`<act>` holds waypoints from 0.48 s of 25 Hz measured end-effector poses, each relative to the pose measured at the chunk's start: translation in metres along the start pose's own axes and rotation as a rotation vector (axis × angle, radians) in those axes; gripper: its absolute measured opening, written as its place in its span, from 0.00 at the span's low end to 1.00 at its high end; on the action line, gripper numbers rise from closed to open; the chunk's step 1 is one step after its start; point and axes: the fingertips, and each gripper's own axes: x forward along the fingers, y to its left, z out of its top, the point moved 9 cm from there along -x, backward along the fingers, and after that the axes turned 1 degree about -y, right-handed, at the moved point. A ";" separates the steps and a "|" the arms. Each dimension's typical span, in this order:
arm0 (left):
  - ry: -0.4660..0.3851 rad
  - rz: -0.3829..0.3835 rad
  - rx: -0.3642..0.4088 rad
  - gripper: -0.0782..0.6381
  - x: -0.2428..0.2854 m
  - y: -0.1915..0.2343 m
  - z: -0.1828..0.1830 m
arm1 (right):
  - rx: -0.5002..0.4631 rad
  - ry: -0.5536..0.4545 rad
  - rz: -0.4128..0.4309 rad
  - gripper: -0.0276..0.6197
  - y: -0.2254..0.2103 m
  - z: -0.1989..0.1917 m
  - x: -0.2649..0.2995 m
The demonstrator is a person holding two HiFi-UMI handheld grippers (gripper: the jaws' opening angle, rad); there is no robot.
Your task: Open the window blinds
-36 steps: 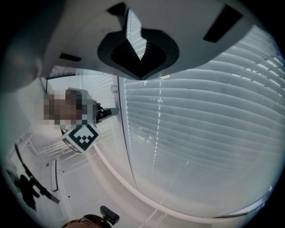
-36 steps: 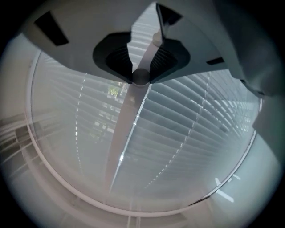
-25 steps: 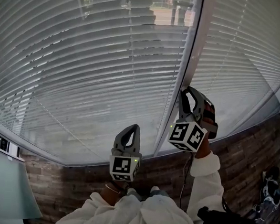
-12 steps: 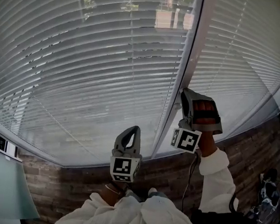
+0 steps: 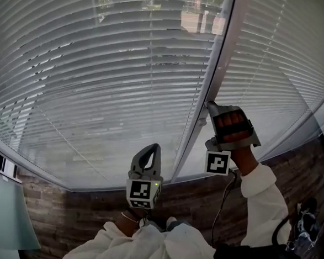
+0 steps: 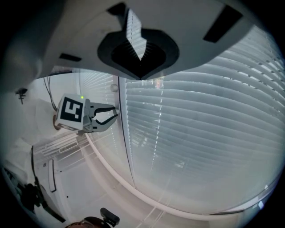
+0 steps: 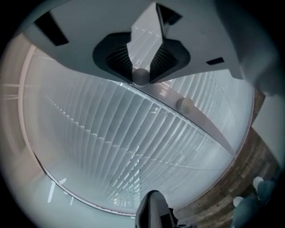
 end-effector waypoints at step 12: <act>0.006 0.012 -0.002 0.11 0.004 -0.008 0.003 | 1.975 -0.123 0.063 0.26 -0.005 -0.035 -0.007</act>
